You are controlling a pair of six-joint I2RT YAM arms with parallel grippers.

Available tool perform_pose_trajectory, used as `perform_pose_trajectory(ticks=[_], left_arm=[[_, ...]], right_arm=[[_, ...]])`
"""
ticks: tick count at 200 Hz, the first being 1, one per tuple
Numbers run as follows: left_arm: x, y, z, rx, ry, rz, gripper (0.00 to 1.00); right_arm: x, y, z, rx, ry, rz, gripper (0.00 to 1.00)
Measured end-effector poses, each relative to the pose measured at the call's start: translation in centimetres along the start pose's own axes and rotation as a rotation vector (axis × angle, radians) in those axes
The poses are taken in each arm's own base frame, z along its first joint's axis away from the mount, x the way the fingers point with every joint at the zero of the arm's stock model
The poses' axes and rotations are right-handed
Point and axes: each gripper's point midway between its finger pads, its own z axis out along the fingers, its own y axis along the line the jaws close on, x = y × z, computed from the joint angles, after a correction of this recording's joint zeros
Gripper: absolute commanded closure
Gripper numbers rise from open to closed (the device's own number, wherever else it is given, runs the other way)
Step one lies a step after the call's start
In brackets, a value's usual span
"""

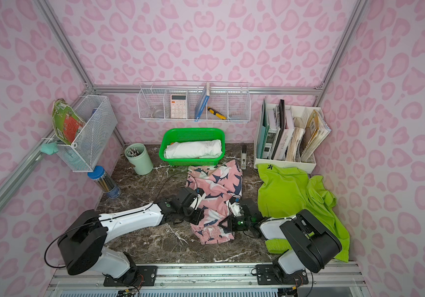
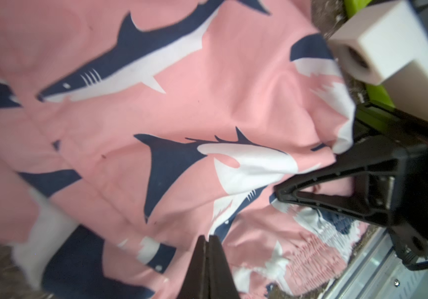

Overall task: Roll up the shorts
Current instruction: Roll the shorts at the center of the board.

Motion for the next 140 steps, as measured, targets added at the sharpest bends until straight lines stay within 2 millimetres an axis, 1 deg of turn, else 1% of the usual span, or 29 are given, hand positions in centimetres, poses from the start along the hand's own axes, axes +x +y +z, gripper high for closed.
perform_pose_trajectory(ticks=[16, 30, 45, 65, 96, 102, 104, 106, 107, 109, 111, 113, 115, 140], left_arm=[[-1.2, 0.1, -1.9, -0.031, -0.068, 0.02, 0.62], [-2.2, 0.2, -3.4, -0.058, -0.118, 0.048, 0.59], [-2.8, 0.2, -4.5, -0.089, -0.153, 0.1, 0.57], [-2.6, -0.7, -4.7, -0.111, -0.154, 0.203, 0.55], [-1.2, -2.6, -3.9, -0.153, -0.141, 0.419, 0.5], [-1.0, -2.9, -3.7, -0.157, -0.142, 0.449, 0.47], [-0.9, -3.0, -3.7, -0.16, -0.144, 0.463, 0.44], [-0.9, -3.1, -3.7, -0.162, -0.146, 0.472, 0.37], [-0.9, -3.1, -3.7, -0.164, -0.147, 0.476, 0.35], [-0.8, -3.2, -3.6, -0.165, -0.148, 0.483, 0.2], [-0.8, -3.3, -3.6, -0.167, -0.151, 0.494, 0.09], [-0.8, -3.4, -3.6, -0.169, -0.154, 0.502, 0.03], [-0.8, -3.5, -3.6, -0.171, -0.158, 0.514, 0.01], [-0.3, -5.3, -3.4, -0.164, -0.209, 0.615, 0.01]], right_arm=[[-1.1, 0.7, -0.5, -0.017, -0.021, -0.001, 1.0], [-2.2, 1.5, -1.0, -0.036, -0.043, 0.001, 1.0], [-3.4, 2.2, -1.6, -0.065, -0.07, 0.018, 1.0], [-4.9, 3.0, -2.2, -0.106, -0.104, 0.061, 1.0], [-6.8, 4.6, -2.7, -0.15, -0.137, 0.077, 1.0], [-7.0, 4.8, -2.8, -0.157, -0.139, 0.087, 1.0], [-7.1, 4.9, -2.8, -0.159, -0.141, 0.089, 1.0], [-7.2, 5.0, -2.8, -0.161, -0.143, 0.088, 1.0], [-7.2, 5.0, -2.8, -0.162, -0.143, 0.088, 1.0], [-7.2, 5.1, -2.8, -0.163, -0.144, 0.09, 1.0], [-7.3, 5.1, -2.8, -0.165, -0.144, 0.091, 1.0], [-7.3, 5.1, -2.8, -0.166, -0.145, 0.094, 1.0], [-7.4, 5.2, -2.9, -0.168, -0.146, 0.096, 1.0], [-7.5, 5.3, -3.0, -0.172, -0.149, 0.117, 1.0]])
